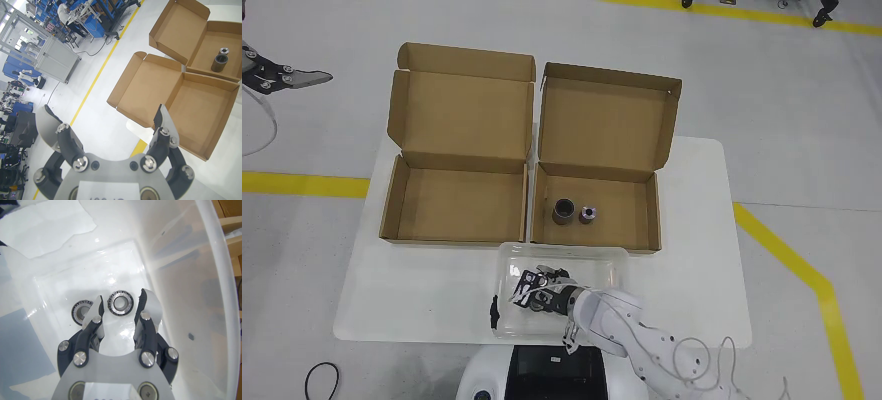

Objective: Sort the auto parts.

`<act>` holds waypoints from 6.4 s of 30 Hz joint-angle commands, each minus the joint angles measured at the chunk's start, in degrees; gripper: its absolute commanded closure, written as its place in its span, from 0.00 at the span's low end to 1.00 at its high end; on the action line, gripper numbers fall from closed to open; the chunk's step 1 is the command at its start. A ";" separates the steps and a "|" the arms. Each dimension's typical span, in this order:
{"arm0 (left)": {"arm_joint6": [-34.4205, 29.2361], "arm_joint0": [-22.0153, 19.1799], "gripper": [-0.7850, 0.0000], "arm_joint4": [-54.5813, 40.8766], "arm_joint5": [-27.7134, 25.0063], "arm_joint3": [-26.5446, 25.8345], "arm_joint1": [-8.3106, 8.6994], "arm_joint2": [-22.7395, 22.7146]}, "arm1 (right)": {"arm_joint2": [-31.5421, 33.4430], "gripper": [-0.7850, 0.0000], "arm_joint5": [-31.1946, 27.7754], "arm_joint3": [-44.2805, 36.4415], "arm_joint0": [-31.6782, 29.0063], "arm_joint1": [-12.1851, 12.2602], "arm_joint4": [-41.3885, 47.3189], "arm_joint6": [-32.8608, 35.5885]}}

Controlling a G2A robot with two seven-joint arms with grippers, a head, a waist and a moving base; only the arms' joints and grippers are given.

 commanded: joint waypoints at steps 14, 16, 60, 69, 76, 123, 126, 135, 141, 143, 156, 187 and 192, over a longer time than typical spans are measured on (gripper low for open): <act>0.00 0.00 0.00 0.00 0.00 0.00 0.00 0.00 | -0.01 1.00 -0.45 2.07 0.90 -0.72 0.51 -0.81; 0.00 0.00 0.00 0.00 0.00 0.00 0.00 0.00 | 0.06 1.00 -0.55 2.19 0.94 -0.78 0.64 -1.00; 0.00 0.00 0.00 0.00 0.00 0.00 0.00 0.00 | 15.06 1.00 -15.83 -15.04 -4.86 3.53 12.31 -35.54; 0.00 0.00 0.00 0.00 0.00 0.00 0.00 0.00 | 14.06 1.00 -14.60 -19.60 0.15 2.72 14.69 -35.04; 0.00 0.00 0.00 0.00 0.00 0.00 0.00 0.00 | 13.99 1.00 -13.12 -22.41 2.87 2.21 15.88 -35.84; 0.00 0.00 0.00 0.00 0.00 0.00 0.00 0.00 | 14.65 1.00 -9.90 -21.08 2.12 1.72 11.16 -33.08; 0.00 0.00 0.00 0.00 0.00 0.00 0.00 0.00 | 13.57 1.00 -8.94 -19.53 2.25 1.55 10.58 -30.09; 0.00 0.00 0.00 0.00 0.00 0.00 0.00 0.00 | 9.55 1.00 -6.79 -11.38 5.30 0.38 11.11 -24.45; 0.00 0.00 0.00 0.00 0.00 0.00 0.00 0.00 | 5.78 1.00 -5.25 -3.47 9.58 -1.26 12.94 -22.39; 0.00 0.00 0.00 0.00 0.00 0.00 0.00 0.00 | 4.48 1.00 -4.85 -0.69 11.21 -1.94 13.79 -21.82; 0.00 0.00 0.00 0.00 0.00 0.00 0.00 0.00 | -4.78 1.00 -2.95 15.69 22.56 -8.05 20.12 -18.62; 0.00 0.00 0.00 0.00 0.00 0.00 0.00 0.00 | -11.32 0.57 2.92 39.02 33.55 -19.80 22.46 -17.00; 0.00 0.00 0.00 0.00 0.00 0.00 0.00 0.00 | -10.62 0.60 2.30 37.48 33.08 -19.86 21.03 -17.05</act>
